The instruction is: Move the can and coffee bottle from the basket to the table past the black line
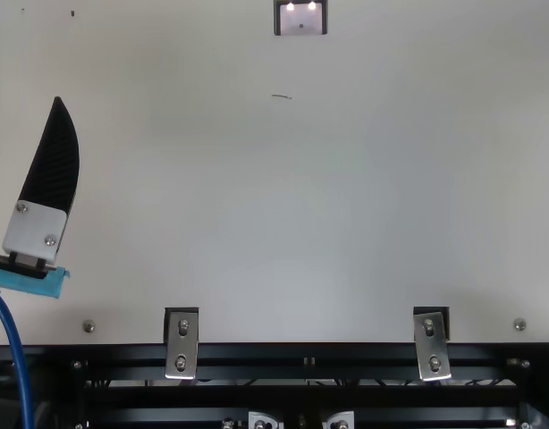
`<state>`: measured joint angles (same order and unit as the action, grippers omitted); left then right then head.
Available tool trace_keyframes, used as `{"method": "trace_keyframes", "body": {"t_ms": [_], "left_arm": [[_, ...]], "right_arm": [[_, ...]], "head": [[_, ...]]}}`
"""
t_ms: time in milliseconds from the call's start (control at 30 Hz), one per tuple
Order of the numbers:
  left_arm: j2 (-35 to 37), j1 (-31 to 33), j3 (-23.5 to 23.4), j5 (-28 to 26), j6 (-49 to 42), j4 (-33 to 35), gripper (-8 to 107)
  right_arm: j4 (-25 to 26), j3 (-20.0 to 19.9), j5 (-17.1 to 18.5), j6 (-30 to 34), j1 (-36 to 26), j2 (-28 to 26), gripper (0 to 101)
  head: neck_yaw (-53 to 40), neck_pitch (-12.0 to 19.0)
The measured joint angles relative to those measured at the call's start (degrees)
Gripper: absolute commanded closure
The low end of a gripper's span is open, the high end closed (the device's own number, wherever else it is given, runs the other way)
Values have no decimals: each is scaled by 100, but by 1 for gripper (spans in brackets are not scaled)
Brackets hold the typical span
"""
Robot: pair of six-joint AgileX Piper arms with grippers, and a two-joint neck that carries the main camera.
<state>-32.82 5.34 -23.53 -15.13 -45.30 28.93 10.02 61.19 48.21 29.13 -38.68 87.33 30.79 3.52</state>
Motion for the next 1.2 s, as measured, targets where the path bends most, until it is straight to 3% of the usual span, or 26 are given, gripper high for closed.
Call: {"method": "trace_keyframes", "body": {"t_ms": [333,600,633,667,733,1000,1200], "left_arm": [[0,0,0,0,0,0,9],[0,0,0,0,0,0,9],[0,0,0,0,0,0,9],[0,0,0,0,0,0,9],[0,0,0,0,0,0,9],[0,0,0,0,0,0,9],[0,0,0,0,0,0,9]], "right_arm": [[-1002,262,221,257,-1031,519,101],[-1264,271,353,265,-1382,663,101],[-1272,265,380,265,-1409,668,97],[-1285,259,414,265,-1433,668,51],[-1336,253,493,265,-1473,639,0],[-933,137,257,281,-1408,214,0],[-1058,130,294,462,-1189,-414,0]], "head": [[59,0],[59,0],[59,0],[59,0],[59,0],[59,0],[59,0]]}}
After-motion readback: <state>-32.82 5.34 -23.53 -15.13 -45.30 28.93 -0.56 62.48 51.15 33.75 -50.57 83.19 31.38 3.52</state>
